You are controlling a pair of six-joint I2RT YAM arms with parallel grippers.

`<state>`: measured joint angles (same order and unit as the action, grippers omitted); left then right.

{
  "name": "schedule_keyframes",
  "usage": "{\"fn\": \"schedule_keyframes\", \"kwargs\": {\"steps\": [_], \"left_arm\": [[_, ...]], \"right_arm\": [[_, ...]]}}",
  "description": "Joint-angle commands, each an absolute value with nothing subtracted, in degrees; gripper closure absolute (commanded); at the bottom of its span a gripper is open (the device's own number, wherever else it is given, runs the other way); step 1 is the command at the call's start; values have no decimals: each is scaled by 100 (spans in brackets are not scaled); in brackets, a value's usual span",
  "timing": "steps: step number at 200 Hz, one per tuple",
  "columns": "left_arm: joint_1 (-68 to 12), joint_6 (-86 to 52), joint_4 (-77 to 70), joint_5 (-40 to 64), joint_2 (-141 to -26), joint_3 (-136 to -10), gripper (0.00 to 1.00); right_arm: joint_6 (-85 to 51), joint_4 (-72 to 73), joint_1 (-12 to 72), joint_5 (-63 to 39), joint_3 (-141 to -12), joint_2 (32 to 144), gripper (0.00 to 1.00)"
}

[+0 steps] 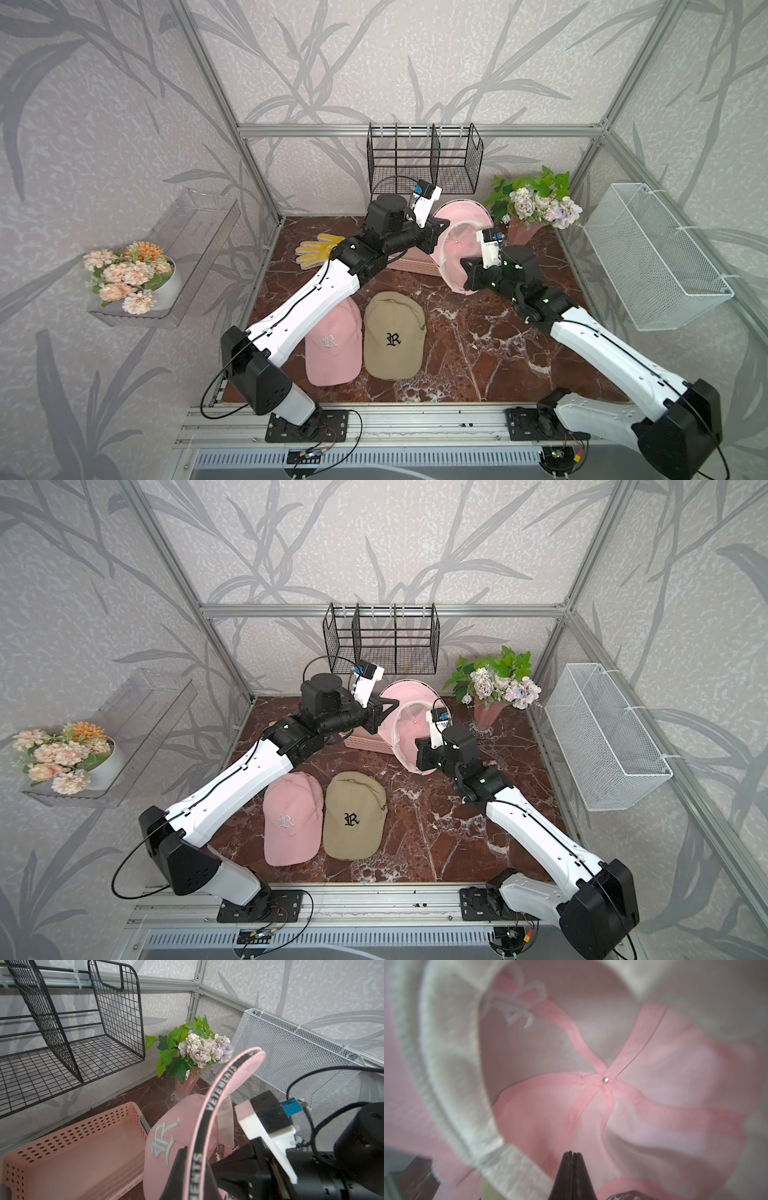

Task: Turn the baseball cap inside out
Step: Turn over the baseball cap, then place the baseball cap at the center of the board.

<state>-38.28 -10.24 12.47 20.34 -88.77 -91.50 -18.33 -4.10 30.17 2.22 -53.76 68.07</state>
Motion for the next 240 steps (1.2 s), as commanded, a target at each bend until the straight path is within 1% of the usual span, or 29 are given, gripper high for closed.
{"fn": "schedule_keyframes", "kwargs": {"steps": [1,11,22,38,45,61,69,71,93,108,136,175,192,240], "left_arm": [[-3853,-1307,1407,2479,-8820,-9354,100],[-3857,-1327,1487,2536,-8833,-9401,100],[-3858,-1344,1580,2578,-8855,-9439,100],[-3852,-1336,1600,2526,-8876,-9448,100],[-3854,-1321,1605,2434,-8877,-9441,100],[-3855,-1147,1540,2112,-8880,-9412,100],[-3854,-1049,1481,1873,-8885,-9396,100],[-3851,-1011,1469,1833,-8890,-9378,100],[-3859,-492,1007,1335,-8831,-9110,100],[-3862,-157,597,1246,-8749,-8872,100],[-3890,648,-158,1376,-8481,-8320,100],[-4032,2039,-1472,1636,-7855,-7060,100],[-4108,2402,-1976,1594,-7654,-6641,100],[-4405,2992,-2523,1429,-7611,-6236,100]], "right_arm": [[-1767,143,3035,1949,-5323,7077,100],[-1917,30,3039,2348,-5356,7189,100],[-1937,64,3032,2450,-5291,7241,100],[-1979,7,3037,2150,-5241,7170,100],[-1987,-12,3039,1895,-5230,7091,97],[-2083,-30,2959,1028,-5176,6781,86],[-2222,10,2864,456,-5131,6574,79],[-2283,19,2810,215,-5118,6503,75],[-2916,-47,2316,-1048,-5165,6029,57],[-3312,-251,1949,-1672,-5293,5844,49],[-4128,-911,1367,-2273,-5682,5754,45],[-5855,-1076,626,-3022,-5764,5812,45],[-6146,-1171,539,-3296,-5850,5941,45],[-6688,-722,545,-3718,-5700,6193,45]]}}
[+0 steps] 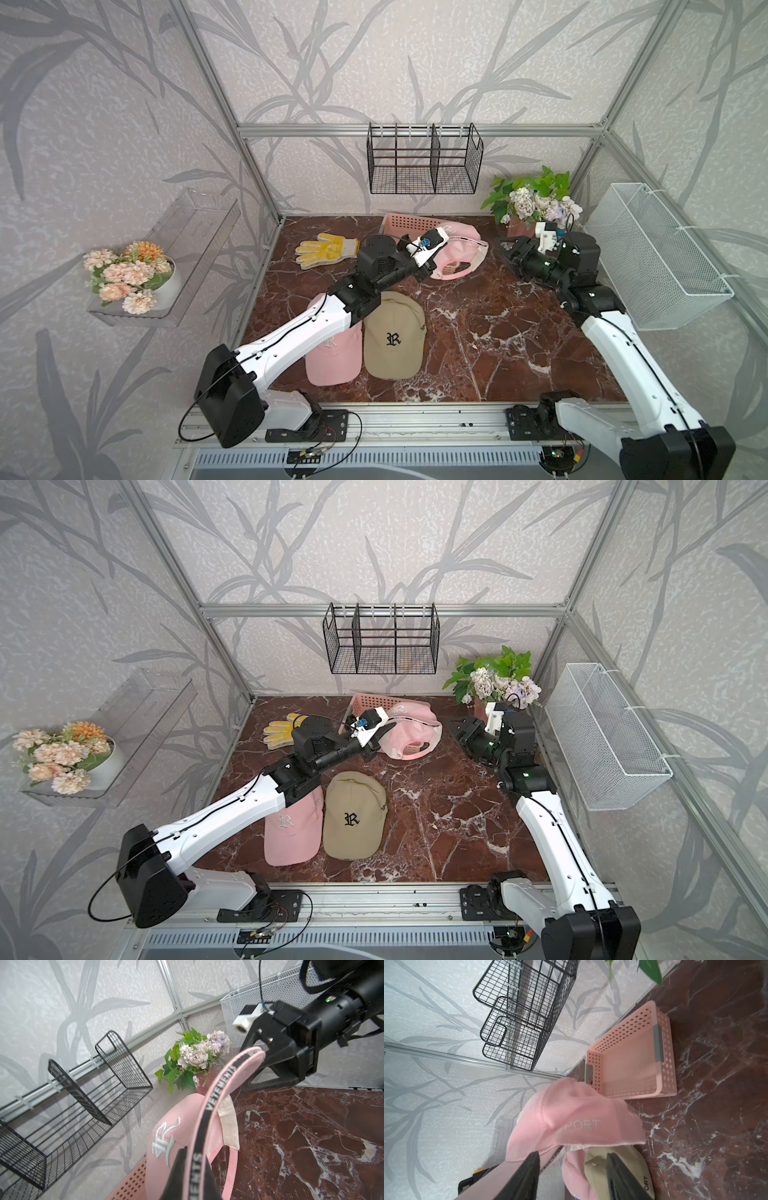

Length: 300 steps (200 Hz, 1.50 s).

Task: Turn the baseball cap inside out
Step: Place the baseball cap at the center of the board.

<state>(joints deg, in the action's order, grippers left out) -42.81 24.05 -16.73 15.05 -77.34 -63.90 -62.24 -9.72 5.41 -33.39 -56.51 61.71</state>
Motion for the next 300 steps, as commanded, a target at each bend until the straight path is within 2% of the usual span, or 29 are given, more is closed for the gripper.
{"fn": "schedule_keyframes", "kwargs": {"steps": [1,60,92,127,183,196,211,222,234,248,277,284,300], "left_arm": [[-4413,3012,-2532,1422,-7611,-6229,100],[-4649,3435,-2757,1025,-7716,-6074,100],[-4727,3584,-2852,962,-7721,-6005,100],[-4833,3823,-2937,888,-7723,-5900,100],[-4996,4064,-3126,961,-7689,-5733,100],[-5018,4132,-3104,1026,-7673,-5713,100],[-5042,4134,-3108,1062,-7646,-5678,96],[-5046,4098,-3094,1098,-7607,-5648,93],[-5054,4055,-3051,1195,-7523,-5625,83],[-5055,3994,-2889,1348,-7402,-5613,62],[-5067,3723,-2459,1741,-6922,-5448,28],[-5065,3616,-2393,1845,-6774,-5351,23],[-5060,3092,-2406,1829,-6402,-5076,19]], "right_arm": [[-6688,-717,549,-3718,-5698,6195,45],[-6854,-443,554,-3745,-5503,6214,46],[-6852,-414,571,-3744,-5450,6265,52],[-6878,-264,615,-3765,-5435,6332,64],[-6823,-231,675,-3733,-5405,6450,64],[-6763,-229,696,-3737,-5409,6485,72],[-6699,-229,703,-3697,-5393,6480,91],[-6614,-234,703,-3644,-5358,6439,100],[-6462,-221,703,-3581,-5322,6380,100],[-6221,-89,703,-3499,-5236,6265,100],[-5621,703,706,-3418,-4667,5792,100],[-5483,956,703,-3436,-4478,5656,100],[-5152,1392,697,-3567,-4076,5383,100]]}}
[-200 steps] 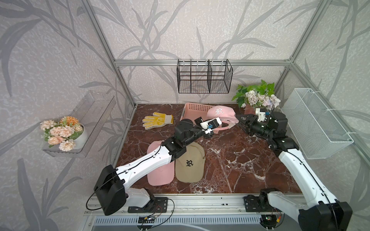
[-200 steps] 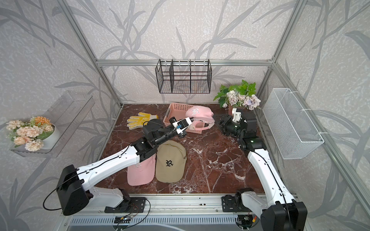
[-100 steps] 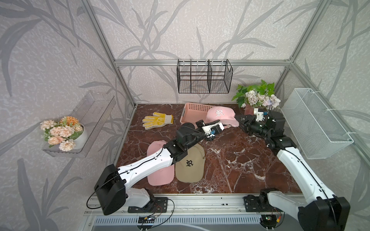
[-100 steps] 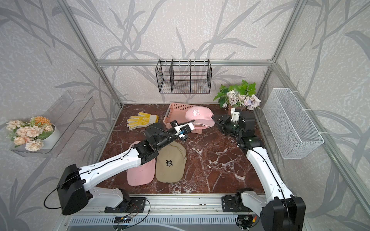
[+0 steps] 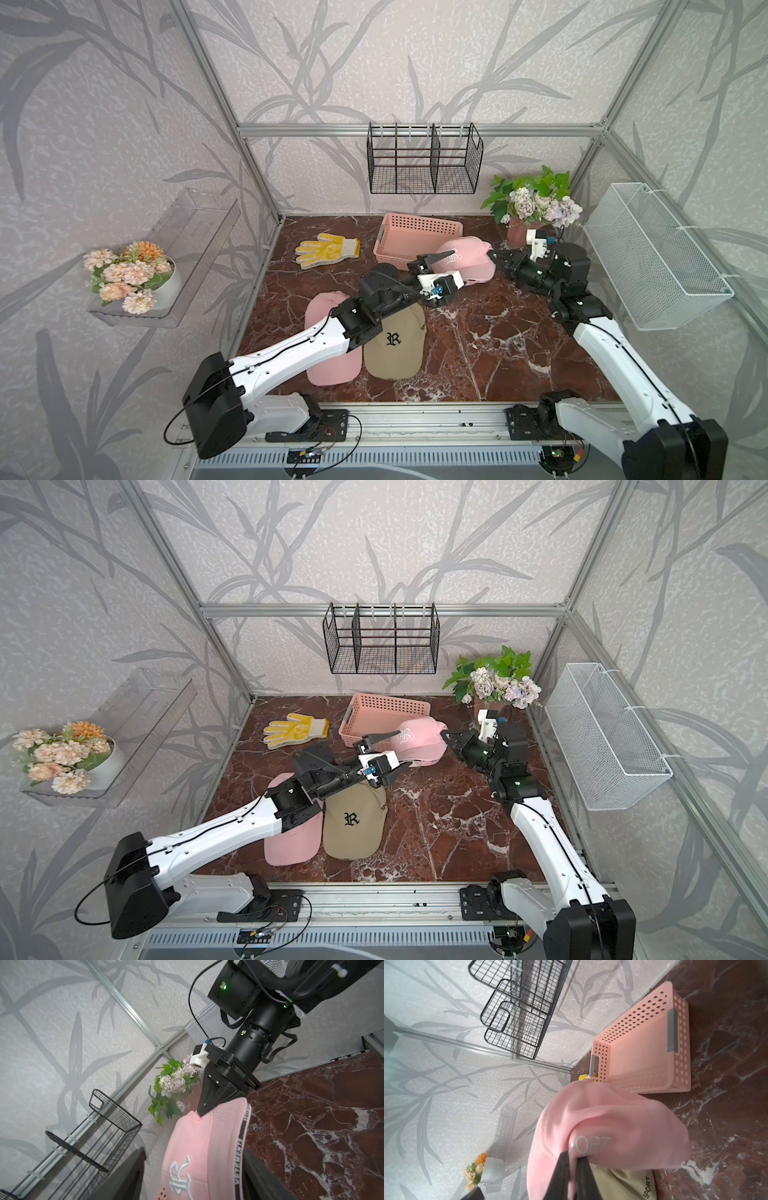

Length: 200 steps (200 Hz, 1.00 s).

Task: Turn the baseball cap inside out
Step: Place the baseball cap at the center of the board.

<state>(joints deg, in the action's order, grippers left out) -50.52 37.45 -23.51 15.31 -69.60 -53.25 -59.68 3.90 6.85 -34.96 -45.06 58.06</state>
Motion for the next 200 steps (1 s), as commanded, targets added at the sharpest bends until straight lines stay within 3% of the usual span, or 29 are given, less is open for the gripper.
{"fn": "schedule_keyframes", "kwargs": {"steps": [1,43,93,133,167,200], "left_arm": [[-5057,3058,-2407,1820,-6374,-5060,19],[-5058,1747,-2495,1027,-5588,-4544,17],[-5054,1394,-2514,742,-5248,-4168,17],[-5054,1219,-2531,670,-5247,-4083,17],[-5058,1179,-2513,599,-5226,-4056,17],[-5061,1163,-2507,566,-5255,-4048,17]], "right_arm": [[-5142,1425,700,-3585,-4042,5368,100],[-4797,2452,694,-4480,-3093,5244,100],[-5241,4143,721,-4995,-2161,5828,100],[-4946,3743,731,-5036,-1924,5989,100],[-4698,3269,729,-5022,-1719,5835,90],[-4215,2216,731,-4697,-1609,5431,68]]}}
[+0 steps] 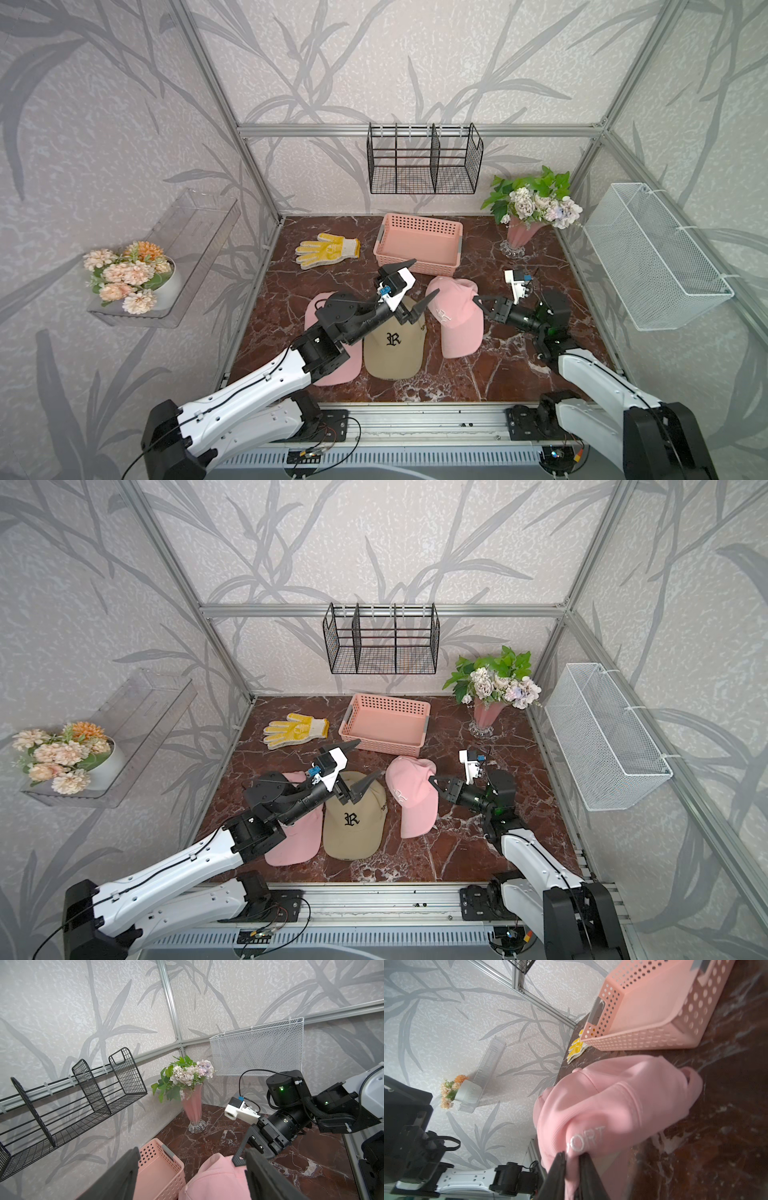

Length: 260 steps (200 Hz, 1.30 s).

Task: Turn the baseball cap inside out
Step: Place the baseball cap at the center of the board, then reset both arms

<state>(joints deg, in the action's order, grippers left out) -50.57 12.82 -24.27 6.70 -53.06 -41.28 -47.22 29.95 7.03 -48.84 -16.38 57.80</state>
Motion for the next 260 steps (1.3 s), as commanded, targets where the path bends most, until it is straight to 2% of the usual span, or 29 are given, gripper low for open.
{"fn": "schedule_keyframes", "kwargs": {"steps": [1,19,46,77,142,165,203,225,260], "left_arm": [[-5057,1162,-2510,564,-5256,-4050,17],[-5054,1160,-2501,545,-5281,-4051,17],[-5054,1113,-2514,443,-5295,-4027,17],[-5061,858,-2514,-60,-5310,-4015,14],[-4800,-347,-2310,-3049,-5433,-3975,10],[-4373,-871,-2055,-3811,-5427,-3953,9],[-3267,-1547,-1956,-4899,-5242,-3532,8],[-2691,-1380,-2235,-4982,-5151,-3091,8],[-1791,-950,-2954,-4356,-5304,-2334,6]], "right_arm": [[-4186,2167,730,-4673,-1613,5410,67],[-3834,1417,729,-4263,-1664,5091,58],[-3438,650,729,-3753,-1799,4859,54],[-3166,157,730,-3386,-1989,5018,44],[-2357,-919,1152,-1974,-2791,5106,25],[-2205,-1213,1230,-1202,-3050,5059,24],[-2454,-907,1224,752,-2993,4856,22],[-2383,-553,1160,1502,-2922,5016,20],[-2151,232,613,1719,-2773,5551,18]]}}
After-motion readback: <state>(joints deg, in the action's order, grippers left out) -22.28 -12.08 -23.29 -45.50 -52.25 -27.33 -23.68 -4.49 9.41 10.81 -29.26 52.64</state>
